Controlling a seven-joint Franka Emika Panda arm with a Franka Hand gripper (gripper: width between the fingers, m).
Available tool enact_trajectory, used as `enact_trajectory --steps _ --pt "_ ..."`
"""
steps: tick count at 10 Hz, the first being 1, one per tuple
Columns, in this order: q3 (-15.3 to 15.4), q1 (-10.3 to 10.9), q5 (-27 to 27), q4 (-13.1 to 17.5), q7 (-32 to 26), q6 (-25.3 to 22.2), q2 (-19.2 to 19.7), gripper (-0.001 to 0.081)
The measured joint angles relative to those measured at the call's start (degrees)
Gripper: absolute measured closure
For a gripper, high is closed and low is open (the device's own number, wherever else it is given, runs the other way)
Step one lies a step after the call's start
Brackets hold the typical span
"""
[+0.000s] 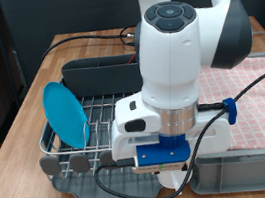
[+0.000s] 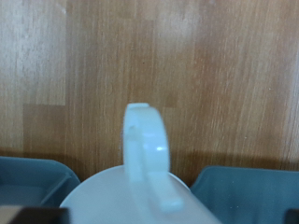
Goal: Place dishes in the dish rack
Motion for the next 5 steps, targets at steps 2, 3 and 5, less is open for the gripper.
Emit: enact_trajectory --steps 2,3,5 --pt "0.3 0.0 0.3 0.0 0.0 -0.1 -0.2 0.0160" --pt "0.3 0.1 0.3 0.0 0.0 -0.3 -0.6 0.0160" --pt "0.3 0.2 0.5 -0.1 0.1 -1.6 -2.1 0.0029"
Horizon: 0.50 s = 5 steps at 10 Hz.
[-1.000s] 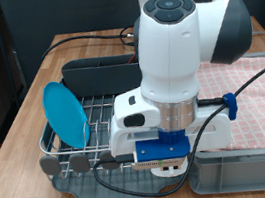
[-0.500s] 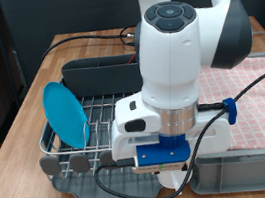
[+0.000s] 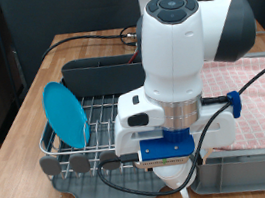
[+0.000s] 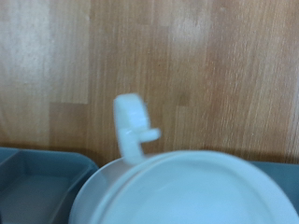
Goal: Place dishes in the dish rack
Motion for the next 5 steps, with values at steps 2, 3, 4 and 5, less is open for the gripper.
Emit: enact_trajectory --steps 2,3,4,5 --pt "0.0 0.0 0.1 0.0 0.0 -3.3 -2.2 0.0008" --pt "0.0 0.0 0.0 0.0 0.0 -5.0 -3.4 0.0008" --pt "0.0 0.1 0.0 0.0 0.0 -6.3 -4.7 0.0003" --pt "0.0 0.1 -0.1 -0.1 0.0 -7.3 -5.9 0.0003"
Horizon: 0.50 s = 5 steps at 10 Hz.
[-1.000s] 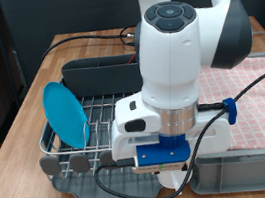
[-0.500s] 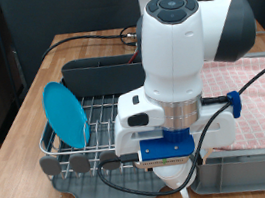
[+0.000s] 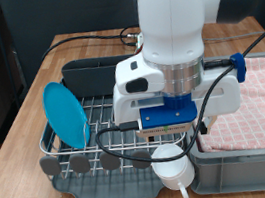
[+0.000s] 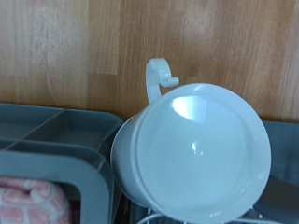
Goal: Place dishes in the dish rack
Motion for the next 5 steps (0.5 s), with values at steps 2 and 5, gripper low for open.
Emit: enact_trajectory --steps 2,5 --pt "-0.2 0.4 -0.4 0.0 0.0 -2.1 -2.3 0.0003" --pt "-0.5 1.1 -1.8 0.2 0.7 -5.2 -5.1 0.0003"
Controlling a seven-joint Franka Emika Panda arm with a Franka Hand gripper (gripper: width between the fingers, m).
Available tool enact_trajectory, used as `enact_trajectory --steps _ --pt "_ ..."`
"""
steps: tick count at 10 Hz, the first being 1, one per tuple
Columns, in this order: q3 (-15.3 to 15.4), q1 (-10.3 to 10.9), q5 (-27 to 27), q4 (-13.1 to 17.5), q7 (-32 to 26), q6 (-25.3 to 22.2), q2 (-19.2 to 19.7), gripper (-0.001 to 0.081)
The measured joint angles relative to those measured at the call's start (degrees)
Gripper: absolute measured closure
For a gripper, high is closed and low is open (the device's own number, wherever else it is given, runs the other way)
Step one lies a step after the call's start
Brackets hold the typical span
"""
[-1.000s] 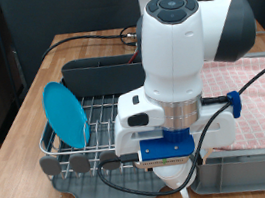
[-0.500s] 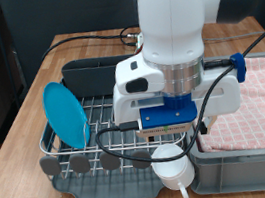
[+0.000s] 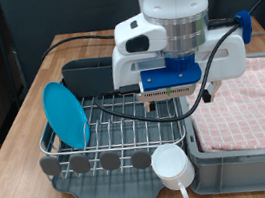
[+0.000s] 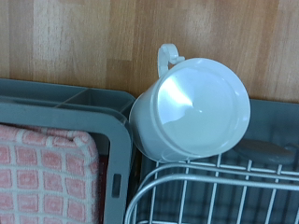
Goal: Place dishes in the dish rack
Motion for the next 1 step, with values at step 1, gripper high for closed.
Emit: enact_trajectory --steps 1 --pt "-0.1 0.3 -0.5 0.0 0.3 -0.8 -0.8 0.0003"
